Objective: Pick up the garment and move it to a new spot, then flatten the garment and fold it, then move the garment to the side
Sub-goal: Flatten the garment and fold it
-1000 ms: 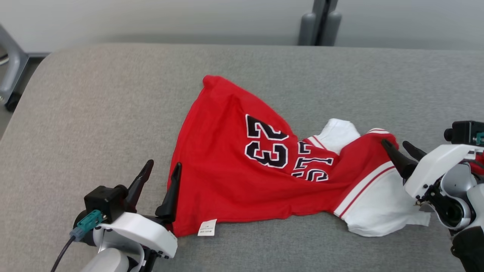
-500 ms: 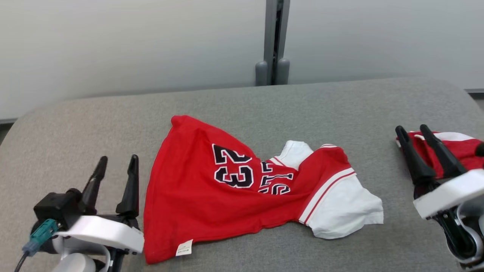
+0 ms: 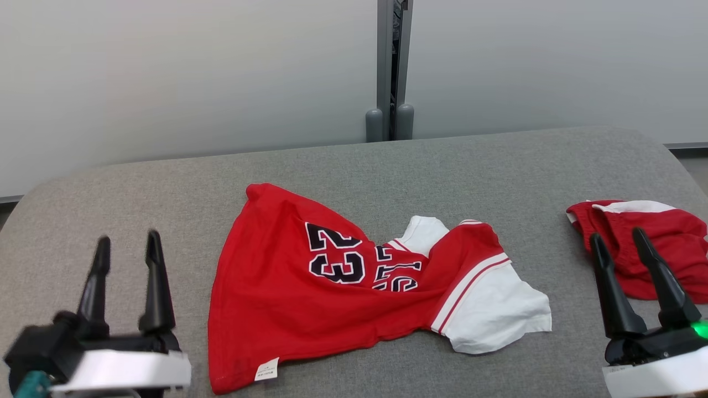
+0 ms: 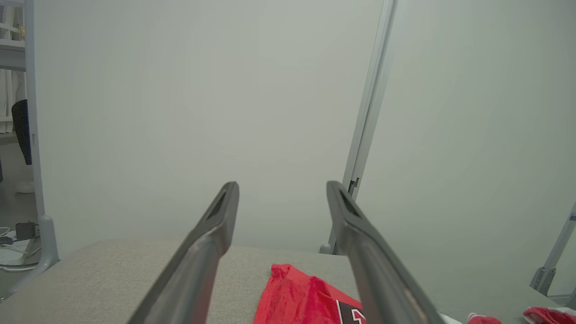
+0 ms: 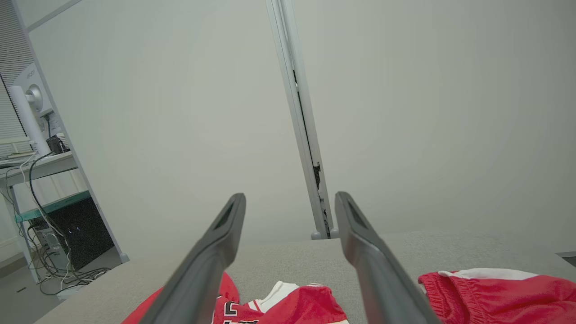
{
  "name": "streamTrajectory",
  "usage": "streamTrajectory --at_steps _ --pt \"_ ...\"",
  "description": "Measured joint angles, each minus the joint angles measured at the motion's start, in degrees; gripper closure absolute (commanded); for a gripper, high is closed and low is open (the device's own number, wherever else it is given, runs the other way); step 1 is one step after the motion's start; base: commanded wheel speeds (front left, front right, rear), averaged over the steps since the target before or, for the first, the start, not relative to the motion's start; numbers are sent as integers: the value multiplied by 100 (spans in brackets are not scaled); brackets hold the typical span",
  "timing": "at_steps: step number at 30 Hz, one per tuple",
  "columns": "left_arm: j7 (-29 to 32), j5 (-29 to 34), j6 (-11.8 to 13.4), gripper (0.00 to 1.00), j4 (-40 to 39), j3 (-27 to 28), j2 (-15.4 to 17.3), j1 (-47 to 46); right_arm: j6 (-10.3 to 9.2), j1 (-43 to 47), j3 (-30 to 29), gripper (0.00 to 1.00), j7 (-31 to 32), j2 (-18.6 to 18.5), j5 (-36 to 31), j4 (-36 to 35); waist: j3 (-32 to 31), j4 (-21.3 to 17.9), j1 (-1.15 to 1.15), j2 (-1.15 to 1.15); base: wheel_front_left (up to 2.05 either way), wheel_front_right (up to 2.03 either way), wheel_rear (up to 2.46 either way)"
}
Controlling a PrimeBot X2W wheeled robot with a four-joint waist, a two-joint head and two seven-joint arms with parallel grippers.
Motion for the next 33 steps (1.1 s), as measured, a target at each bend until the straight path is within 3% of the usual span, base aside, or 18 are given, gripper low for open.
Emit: streamTrajectory --at_steps 10,19,33 --pt "0 839 -499 0 478 144 -619 508 -1 222 -168 0 -466 41 -750 305 43 63 0 0 0 0 0" --pt "-1 1195 -871 0 737 327 -738 508 -1 154 -244 0 -474 93 -999 517 71 142 0 0 0 0 0" --pt "-1 1475 -1026 0 817 318 -890 419 -1 101 -148 0 -385 94 -1082 600 78 122 0 0 0 0 0"
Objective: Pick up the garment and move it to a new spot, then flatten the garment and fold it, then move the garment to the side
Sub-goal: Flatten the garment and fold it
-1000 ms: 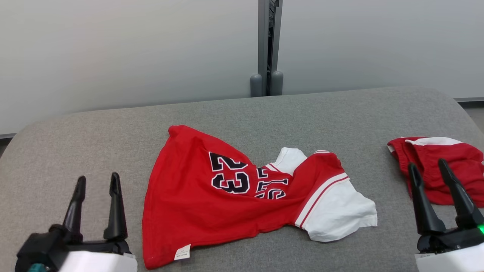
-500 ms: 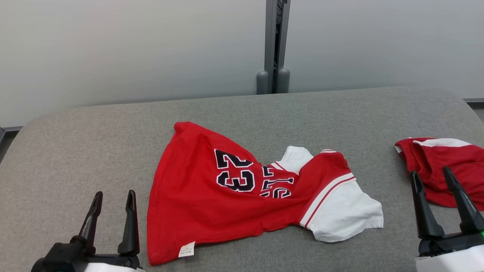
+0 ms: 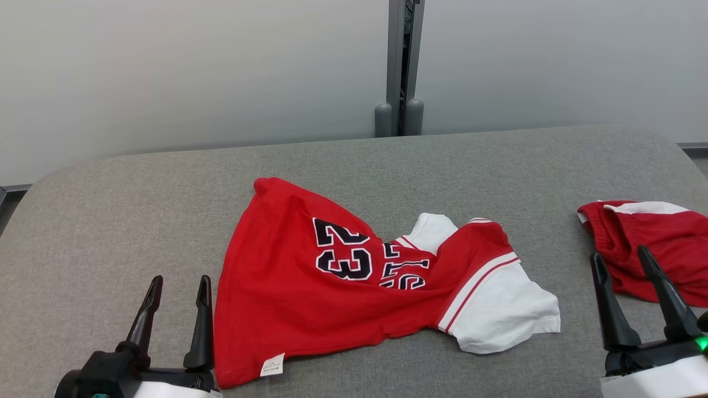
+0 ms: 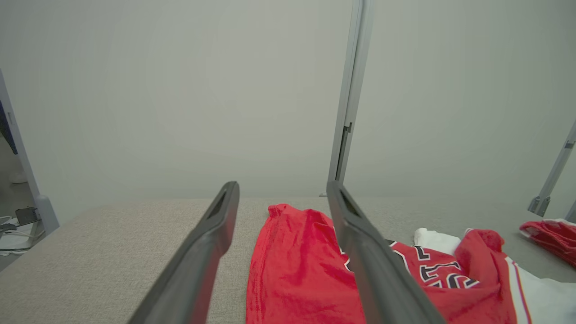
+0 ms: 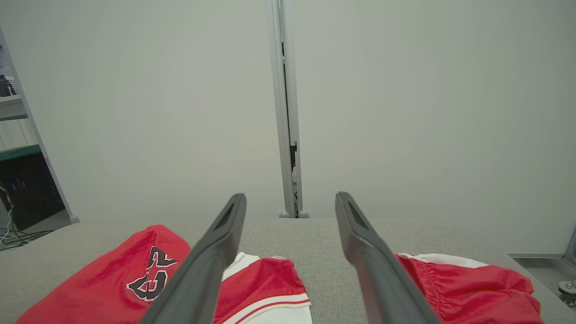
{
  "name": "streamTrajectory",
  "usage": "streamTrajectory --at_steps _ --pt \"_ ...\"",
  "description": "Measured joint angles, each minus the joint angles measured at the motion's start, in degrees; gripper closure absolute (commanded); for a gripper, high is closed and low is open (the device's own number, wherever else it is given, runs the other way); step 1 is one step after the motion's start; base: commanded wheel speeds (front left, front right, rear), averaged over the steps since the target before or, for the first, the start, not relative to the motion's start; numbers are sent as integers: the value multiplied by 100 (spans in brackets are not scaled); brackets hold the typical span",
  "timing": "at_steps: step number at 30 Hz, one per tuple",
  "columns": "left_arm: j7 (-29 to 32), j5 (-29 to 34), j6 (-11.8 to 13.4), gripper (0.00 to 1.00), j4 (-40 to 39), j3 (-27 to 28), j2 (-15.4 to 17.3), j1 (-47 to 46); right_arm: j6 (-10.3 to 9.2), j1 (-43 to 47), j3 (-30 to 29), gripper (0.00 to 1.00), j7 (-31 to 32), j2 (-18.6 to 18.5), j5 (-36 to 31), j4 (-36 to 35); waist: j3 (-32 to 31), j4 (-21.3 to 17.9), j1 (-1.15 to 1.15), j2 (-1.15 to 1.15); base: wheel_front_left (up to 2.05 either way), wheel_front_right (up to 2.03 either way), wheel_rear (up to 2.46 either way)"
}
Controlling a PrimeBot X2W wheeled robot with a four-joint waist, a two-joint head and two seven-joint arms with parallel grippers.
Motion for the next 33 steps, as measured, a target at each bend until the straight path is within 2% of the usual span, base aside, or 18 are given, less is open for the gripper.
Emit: streamTrajectory --at_steps 20,23,25,33 --pt "10 -18 -44 0 -57 -5 -58 -30 0 -1 21 0 51 3 22 24 -15 7 0 0 0 0 0" --pt "339 -178 -44 0 -56 -22 -74 -30 1 -3 86 0 137 -75 43 29 -6 16 0 0 0 0 0" --pt "850 -338 -45 0 -30 -53 -59 -30 1 -21 87 0 275 -196 135 57 0 21 0 0 0 0 0" --pt "2286 -620 108 0 -423 -25 234 -26 1 -35 300 0 1395 -867 834 383 87 39 0 0 0 0 0"
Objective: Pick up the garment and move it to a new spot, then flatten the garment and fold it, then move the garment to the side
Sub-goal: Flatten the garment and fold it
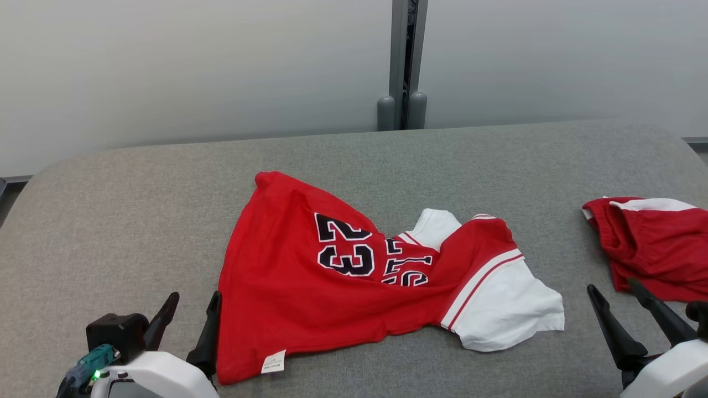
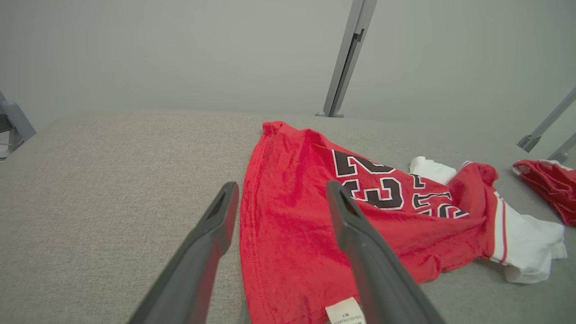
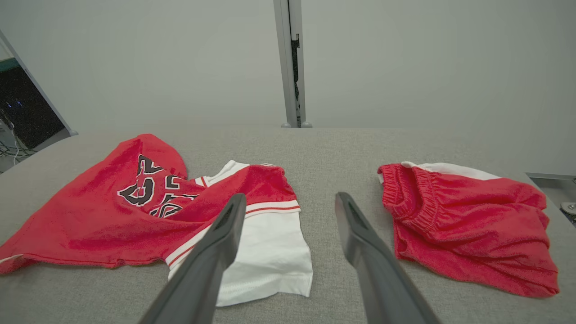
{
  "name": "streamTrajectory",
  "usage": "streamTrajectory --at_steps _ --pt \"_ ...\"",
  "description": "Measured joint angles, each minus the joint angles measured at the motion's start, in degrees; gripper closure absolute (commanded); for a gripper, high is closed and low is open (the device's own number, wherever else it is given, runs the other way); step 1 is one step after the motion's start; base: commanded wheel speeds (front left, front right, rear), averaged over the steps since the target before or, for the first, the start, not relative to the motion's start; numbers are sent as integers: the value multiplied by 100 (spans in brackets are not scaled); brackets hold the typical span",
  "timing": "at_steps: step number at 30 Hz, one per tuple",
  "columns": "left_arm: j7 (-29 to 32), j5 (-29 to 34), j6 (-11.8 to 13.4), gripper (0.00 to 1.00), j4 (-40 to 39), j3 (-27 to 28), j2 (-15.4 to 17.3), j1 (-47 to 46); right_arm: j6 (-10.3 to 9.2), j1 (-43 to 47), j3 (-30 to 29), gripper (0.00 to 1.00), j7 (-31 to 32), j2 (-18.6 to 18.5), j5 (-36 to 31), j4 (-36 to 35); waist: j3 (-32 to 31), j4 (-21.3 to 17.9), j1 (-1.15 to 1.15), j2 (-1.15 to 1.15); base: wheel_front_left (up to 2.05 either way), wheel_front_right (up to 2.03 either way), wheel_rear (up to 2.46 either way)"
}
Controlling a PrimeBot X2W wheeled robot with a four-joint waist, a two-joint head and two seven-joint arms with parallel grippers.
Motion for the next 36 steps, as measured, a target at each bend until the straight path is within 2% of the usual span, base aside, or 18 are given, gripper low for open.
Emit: streamTrajectory --at_steps 5,7,10,24,36 --pt "692 -101 37 0 -187 -60 176 44 -1 -25 45 0 615 -144 301 378 170 20 0 0 0 0 0" --pt "888 -115 51 0 -286 -81 220 49 -1 -146 126 0 1002 -180 488 708 292 30 0 0 0 0 0" --pt "1050 -157 58 0 -314 -104 254 48 0 -300 289 0 1188 -220 589 1054 413 50 0 0 0 0 0" --pt "1852 -336 -55 0 -215 -409 417 -96 -1 -1506 1014 0 1059 -328 961 2307 972 227 0 0 0 0 0" --pt "2125 -438 -77 0 609 -570 332 -349 0 -1907 1510 0 838 -386 1258 2584 1168 249 0 0 0 0 0"
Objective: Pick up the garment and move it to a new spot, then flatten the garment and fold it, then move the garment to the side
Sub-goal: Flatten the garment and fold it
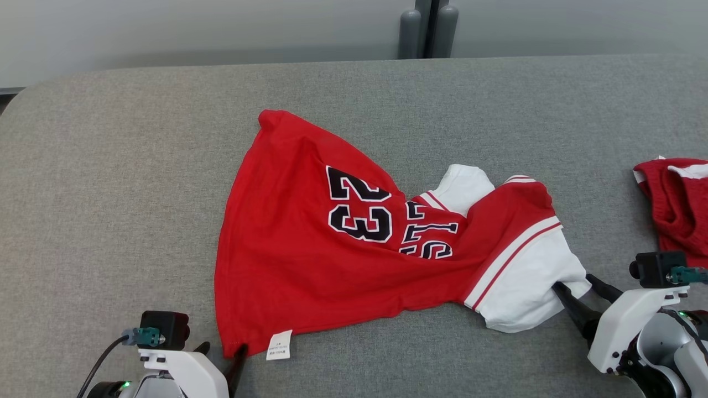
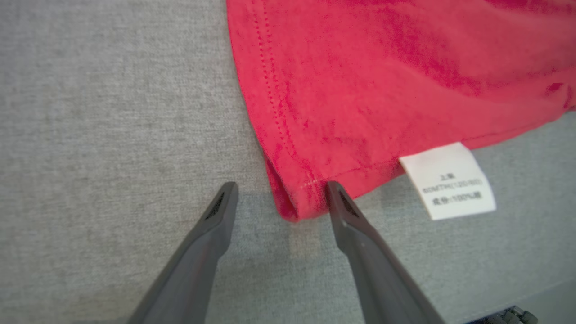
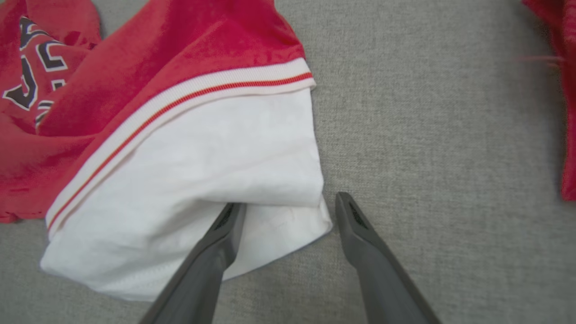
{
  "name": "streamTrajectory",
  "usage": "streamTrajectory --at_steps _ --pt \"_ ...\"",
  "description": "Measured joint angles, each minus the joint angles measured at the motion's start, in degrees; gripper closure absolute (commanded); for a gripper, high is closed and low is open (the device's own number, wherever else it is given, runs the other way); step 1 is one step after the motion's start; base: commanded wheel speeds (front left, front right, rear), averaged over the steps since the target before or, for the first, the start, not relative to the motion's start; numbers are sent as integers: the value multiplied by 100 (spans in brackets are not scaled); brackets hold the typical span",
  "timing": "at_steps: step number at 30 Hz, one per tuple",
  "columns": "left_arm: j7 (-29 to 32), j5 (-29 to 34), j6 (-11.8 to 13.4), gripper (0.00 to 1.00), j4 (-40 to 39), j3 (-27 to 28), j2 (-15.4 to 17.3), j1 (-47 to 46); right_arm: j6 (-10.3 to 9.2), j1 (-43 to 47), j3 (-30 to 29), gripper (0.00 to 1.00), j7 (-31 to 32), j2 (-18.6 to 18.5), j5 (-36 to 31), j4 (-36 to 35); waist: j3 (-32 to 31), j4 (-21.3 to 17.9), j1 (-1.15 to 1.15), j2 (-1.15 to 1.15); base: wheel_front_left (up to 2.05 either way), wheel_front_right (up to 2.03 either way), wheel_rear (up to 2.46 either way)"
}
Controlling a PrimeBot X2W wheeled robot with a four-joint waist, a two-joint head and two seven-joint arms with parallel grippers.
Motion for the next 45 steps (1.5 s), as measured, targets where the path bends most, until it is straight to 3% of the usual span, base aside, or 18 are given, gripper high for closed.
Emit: streamTrajectory --at_steps 8,9,10,11,12,22,31,38,45 --pt "13 -142 -153 1 269 -41 -5 -125 -1 -127 372 0 -215 -24 237 100 6 -31 0 0 0 0 0" --pt "38 -176 -188 19 275 -53 -3 -126 -1 -141 420 18 -248 -27 272 111 1 -30 0 0 0 0 0" --pt "51 -202 -209 51 277 -66 -3 -127 -1 -159 470 60 -279 -34 321 119 -8 -30 0 0 0 0 0" --pt "51 -215 -245 76 275 -83 -1 -127 -1 -174 527 84 -326 -43 356 124 -19 -30 0 0 0 0 0" --pt "32 -216 -260 100 272 -91 -2 -127 -1 -176 567 100 -369 -47 385 135 -29 -31 0 0 0 0 0" --pt "-233 -413 -330 100 62 14 -70 -118 -1 -113 620 100 -843 -118 712 227 -326 -8 0 0 0 0 0" --pt "-380 -706 -437 100 -566 303 8 -292 -1 108 341 100 -1215 -138 1239 -929 -609 -61 0 0 0 0 0" --pt "-439 -782 -603 100 -319 536 151 -1381 -1 -710 276 100 -1358 -336 1489 -1497 -493 -181 0 0 0 0 0" --pt "-456 -757 -877 100 751 544 164 -3684 -1 -2411 515 100 -1146 -561 1647 -1260 25 -214 0 0 0 0 0"
